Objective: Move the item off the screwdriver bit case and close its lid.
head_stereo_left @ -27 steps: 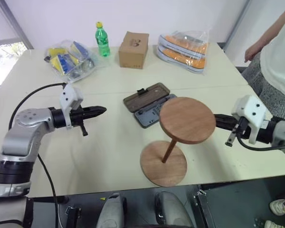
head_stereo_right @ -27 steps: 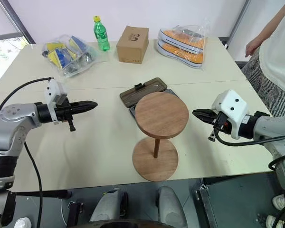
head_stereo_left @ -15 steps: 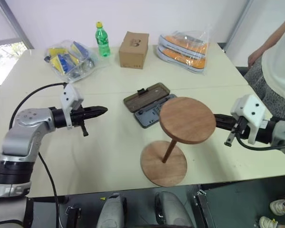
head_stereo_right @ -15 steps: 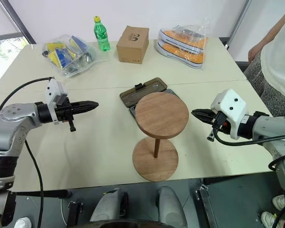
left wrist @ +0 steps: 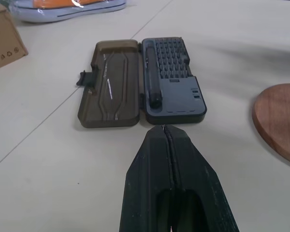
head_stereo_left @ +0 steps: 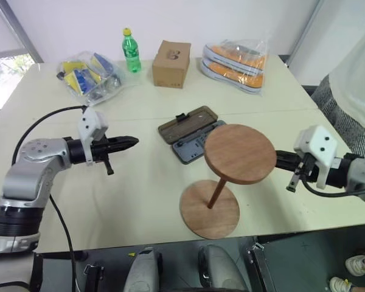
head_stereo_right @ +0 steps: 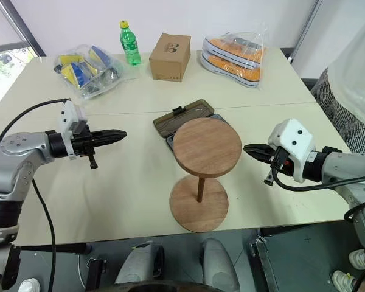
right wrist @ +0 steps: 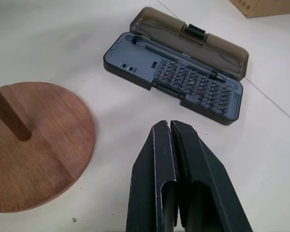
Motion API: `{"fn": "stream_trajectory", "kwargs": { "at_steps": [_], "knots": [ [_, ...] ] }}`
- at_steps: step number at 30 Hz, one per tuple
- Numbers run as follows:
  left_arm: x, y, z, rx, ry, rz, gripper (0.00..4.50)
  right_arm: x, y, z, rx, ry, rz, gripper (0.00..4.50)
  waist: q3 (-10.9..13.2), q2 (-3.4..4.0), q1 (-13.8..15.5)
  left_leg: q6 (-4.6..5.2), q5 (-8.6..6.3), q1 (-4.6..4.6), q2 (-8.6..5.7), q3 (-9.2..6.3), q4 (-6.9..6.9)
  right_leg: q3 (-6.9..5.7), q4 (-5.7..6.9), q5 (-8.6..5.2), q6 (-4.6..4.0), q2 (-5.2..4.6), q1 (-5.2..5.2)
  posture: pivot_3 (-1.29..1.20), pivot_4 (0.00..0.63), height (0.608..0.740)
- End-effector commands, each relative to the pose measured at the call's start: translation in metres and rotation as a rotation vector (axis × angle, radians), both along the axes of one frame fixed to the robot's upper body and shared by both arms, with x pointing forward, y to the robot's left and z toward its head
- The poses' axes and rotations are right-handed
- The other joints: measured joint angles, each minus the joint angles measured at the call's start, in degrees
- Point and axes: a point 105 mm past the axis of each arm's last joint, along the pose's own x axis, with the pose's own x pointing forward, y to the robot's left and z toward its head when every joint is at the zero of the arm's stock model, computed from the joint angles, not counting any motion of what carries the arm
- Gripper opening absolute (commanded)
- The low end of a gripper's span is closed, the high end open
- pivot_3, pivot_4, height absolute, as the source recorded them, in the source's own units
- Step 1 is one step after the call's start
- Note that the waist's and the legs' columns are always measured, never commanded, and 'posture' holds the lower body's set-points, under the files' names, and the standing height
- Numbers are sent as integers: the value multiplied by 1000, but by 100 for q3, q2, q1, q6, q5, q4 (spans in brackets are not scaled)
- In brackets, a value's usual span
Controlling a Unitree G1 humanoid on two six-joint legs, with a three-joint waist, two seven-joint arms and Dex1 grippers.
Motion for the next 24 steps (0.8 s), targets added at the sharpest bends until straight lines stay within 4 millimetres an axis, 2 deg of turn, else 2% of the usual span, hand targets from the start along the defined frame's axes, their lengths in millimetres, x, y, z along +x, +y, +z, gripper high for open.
{"fn": "stream_trajectory", "kwargs": {
  "at_steps": [1,5,15,20,24],
  "knots": [
    [-3,-5,7,13,-30,-23,0,-5,4,8,-11,-36,16,70,0,0,2,0,0,0,0,0,0,0,0,0,0,0,0,0,150,740],
    [-4,-5,7,13,-25,-27,0,-9,7,5,3,-18,26,70,0,0,5,0,0,0,0,1,0,0,0,0,0,-1,0,0,150,740],
    [-3,-6,7,17,-7,-37,0,-40,22,-11,33,119,121,70,0,0,6,0,0,0,0,1,0,0,0,0,1,0,0,0,150,740],
    [-2,-8,7,22,-6,-48,0,-43,26,-16,39,135,126,70,0,-1,4,0,0,0,0,1,0,0,0,-1,1,0,0,0,150,740],
    [-2,-10,6,24,-5,-53,0,-37,25,-15,41,118,96,70,0,-1,2,0,0,0,0,1,1,0,0,-1,1,0,0,0,150,740]
  ]
}}
